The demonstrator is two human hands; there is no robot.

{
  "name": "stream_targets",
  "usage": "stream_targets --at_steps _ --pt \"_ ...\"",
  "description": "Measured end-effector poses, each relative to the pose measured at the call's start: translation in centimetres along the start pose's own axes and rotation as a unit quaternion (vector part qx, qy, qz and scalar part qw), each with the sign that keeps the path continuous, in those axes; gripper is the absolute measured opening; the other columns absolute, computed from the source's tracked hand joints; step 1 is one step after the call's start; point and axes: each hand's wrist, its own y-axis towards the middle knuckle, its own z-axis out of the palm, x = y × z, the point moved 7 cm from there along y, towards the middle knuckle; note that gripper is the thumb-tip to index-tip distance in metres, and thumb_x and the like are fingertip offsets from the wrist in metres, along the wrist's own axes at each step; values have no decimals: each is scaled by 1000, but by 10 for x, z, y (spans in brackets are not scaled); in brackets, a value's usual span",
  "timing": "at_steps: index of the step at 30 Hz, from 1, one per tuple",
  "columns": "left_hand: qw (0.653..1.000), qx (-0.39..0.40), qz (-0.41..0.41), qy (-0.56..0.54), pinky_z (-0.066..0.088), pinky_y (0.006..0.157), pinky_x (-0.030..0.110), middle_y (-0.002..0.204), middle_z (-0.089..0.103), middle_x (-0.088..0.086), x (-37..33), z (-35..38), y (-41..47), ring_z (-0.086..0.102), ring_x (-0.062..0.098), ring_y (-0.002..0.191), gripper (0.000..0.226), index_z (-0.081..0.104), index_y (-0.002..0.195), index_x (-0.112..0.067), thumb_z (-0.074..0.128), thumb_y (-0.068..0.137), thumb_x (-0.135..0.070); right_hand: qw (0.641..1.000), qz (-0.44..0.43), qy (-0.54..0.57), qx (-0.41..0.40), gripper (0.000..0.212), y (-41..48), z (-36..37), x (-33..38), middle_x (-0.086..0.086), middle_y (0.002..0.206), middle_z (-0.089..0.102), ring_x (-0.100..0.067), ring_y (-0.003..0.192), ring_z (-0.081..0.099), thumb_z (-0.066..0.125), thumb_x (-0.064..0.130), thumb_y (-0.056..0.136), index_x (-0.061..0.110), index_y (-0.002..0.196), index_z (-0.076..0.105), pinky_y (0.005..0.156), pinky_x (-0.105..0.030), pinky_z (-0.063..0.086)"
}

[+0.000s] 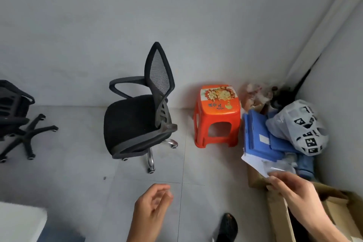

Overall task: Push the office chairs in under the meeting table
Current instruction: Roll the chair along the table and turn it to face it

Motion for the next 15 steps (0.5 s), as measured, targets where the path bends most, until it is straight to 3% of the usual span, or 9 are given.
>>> stream_targets --at_steps 6,10,12,15 --pt "1000 -24 4 -5 56 78 31 82 74 1 -53 15 90 70 12 81 38 67 89 -26 57 65 -53 998 -48 -15 49 9 135 27 73 2 75 75 -15 73 71 65 14 87 19 85 73 71 -30 54" --pt "999 -36 4 1 54 83 33 88 73 -3 -61 13 170 68 10 88 8 67 90 -29 63 82 -29 996 -50 -6 68 11 193 57 100 0 76 75 -12 71 71 64 8 87 16 86 72 68 -23 54" --pt "999 -43 19 13 53 81 28 90 72 -5 -71 11 217 67 7 89 13 66 91 -31 61 86 -20 996 -52 -24 68 11 218 72 108 2 74 75 -11 71 72 66 10 85 19 85 72 69 -23 54" --pt "997 -53 37 45 49 76 14 97 68 -8 -96 10 289 63 3 93 13 64 98 -28 60 86 -24 997 -46 -31 62 11 253 86 124 2 70 75 -11 69 72 69 9 83 20 84 72 68 -23 53"
